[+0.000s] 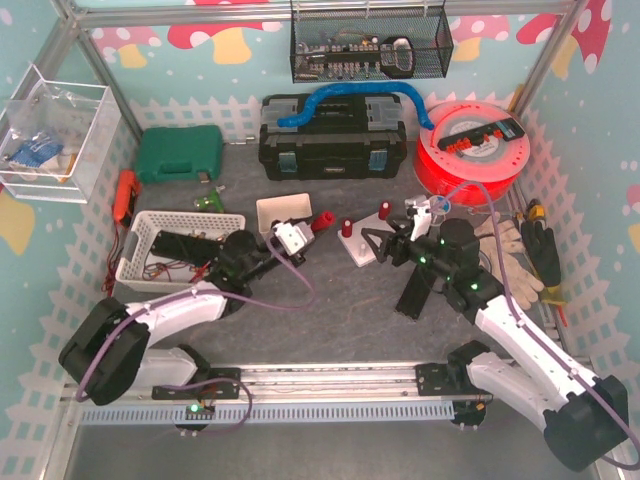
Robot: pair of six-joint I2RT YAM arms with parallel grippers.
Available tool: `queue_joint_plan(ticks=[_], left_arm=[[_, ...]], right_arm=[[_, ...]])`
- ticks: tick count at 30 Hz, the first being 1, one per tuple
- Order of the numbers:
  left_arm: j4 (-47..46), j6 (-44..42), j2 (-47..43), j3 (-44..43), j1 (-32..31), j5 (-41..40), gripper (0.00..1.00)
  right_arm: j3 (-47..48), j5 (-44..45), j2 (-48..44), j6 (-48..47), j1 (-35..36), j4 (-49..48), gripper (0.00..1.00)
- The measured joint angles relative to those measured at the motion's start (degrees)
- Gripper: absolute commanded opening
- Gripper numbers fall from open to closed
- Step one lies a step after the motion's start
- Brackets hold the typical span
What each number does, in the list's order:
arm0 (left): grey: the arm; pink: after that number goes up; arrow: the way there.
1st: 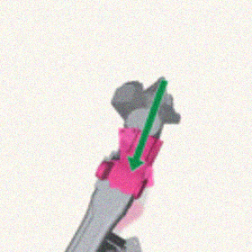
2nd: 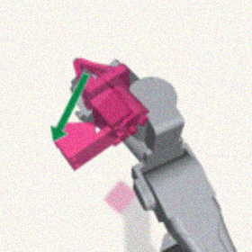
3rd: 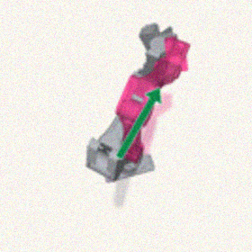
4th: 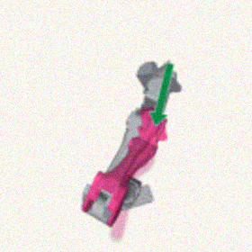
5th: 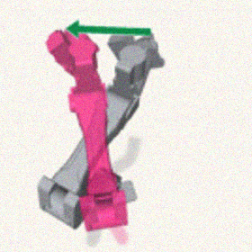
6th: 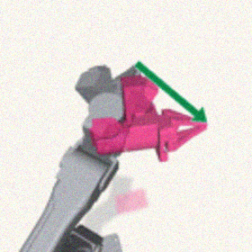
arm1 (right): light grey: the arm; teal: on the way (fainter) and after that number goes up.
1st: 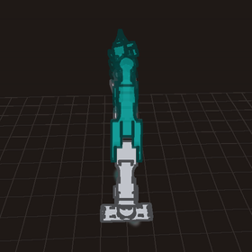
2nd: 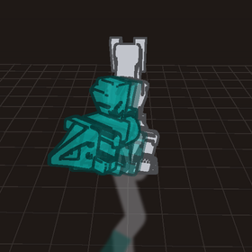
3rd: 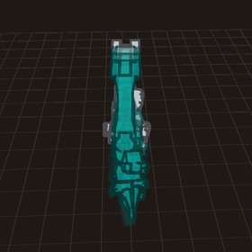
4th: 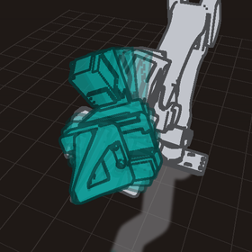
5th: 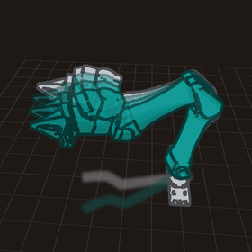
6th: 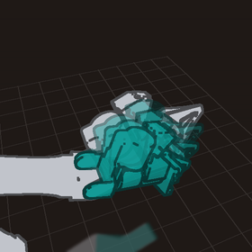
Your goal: Install the large spring
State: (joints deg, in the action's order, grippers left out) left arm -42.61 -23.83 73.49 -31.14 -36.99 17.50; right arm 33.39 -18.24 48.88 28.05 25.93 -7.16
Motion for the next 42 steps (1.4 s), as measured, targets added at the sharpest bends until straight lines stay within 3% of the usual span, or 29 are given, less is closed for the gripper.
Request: queue_joint_plan(ticks=[6,10,19,28,42], left_arm=[[-16.92,12.33,2.03,8.61,-3.37,-3.41,0.00],[-22.69,16.65,4.42,13.60,-4.11,-6.12,0.00],[-27.63,16.41,4.70,18.27,-7.93,-9.84,0.00],[-28.37,13.51,6.23,18.95,-9.25,-9.94,0.00],[-28.33,10.99,6.01,18.84,-10.80,-9.99,0.00]], right_arm=[[3.04,-7.93,0.63,-0.02,0.31,3.54,0.81],[5.92,-9.92,3.17,-0.17,2.71,5.27,0.80],[13.55,-7.28,10.29,-0.57,8.24,10.91,0.71],[17.46,-2.01,18.10,-0.26,17.07,14.14,0.73],[20.09,1.18,24.90,-0.33,18.82,16.31,0.57]])
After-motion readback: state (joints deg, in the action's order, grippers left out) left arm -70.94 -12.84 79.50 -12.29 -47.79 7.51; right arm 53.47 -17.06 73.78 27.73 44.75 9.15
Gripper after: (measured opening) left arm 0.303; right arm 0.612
